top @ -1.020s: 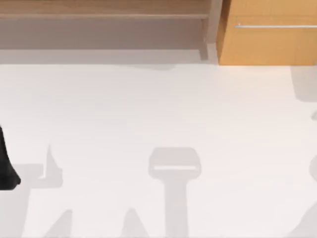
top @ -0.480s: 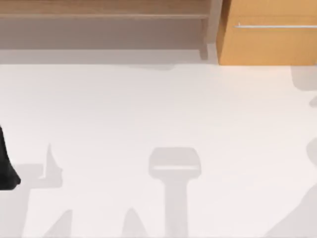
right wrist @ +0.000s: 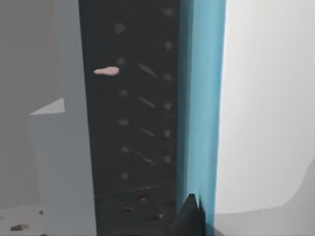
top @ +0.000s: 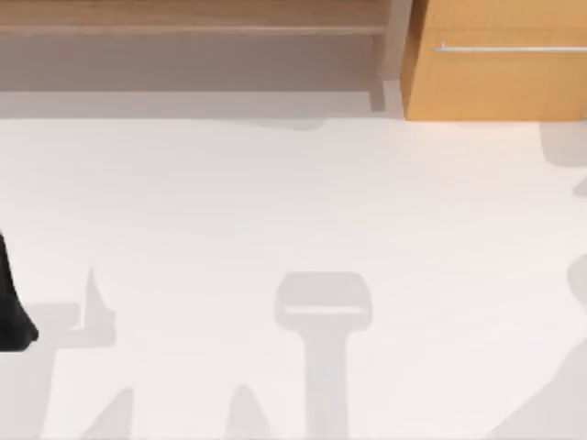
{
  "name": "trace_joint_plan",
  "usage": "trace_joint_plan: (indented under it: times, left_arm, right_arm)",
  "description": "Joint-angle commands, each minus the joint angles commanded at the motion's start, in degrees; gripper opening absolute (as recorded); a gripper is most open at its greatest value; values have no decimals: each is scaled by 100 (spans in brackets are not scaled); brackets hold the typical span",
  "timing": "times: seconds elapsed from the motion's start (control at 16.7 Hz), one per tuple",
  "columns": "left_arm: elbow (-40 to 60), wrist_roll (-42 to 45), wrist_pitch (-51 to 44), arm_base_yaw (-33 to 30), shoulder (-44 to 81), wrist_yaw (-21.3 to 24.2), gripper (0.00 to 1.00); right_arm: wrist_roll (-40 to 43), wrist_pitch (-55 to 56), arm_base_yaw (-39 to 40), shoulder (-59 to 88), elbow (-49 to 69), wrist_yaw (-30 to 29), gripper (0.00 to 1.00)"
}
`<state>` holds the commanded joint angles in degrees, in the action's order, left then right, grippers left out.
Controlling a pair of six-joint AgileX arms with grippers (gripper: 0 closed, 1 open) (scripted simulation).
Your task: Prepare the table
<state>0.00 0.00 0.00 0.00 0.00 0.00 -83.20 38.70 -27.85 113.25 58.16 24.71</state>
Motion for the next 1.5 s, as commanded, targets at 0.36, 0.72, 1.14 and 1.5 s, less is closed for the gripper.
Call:
trace_joint_plan:
  times: [0.36,0.72,1.14,1.5]
  left_arm:
    - [0,0,0,0,0,0,100]
    - [0,0,0,0,0,0,100]
    - [0,0,0,0,0,0,100]
    - [0,0,0,0,0,0,100]
  right_arm:
    - [0,0,0,0,0,0,83]
    - [0,0,0,0,0,0,100]
    - [12,19,-26,-79,-80,36,100]
    - [99,213,-232,-577,-681,238,100]
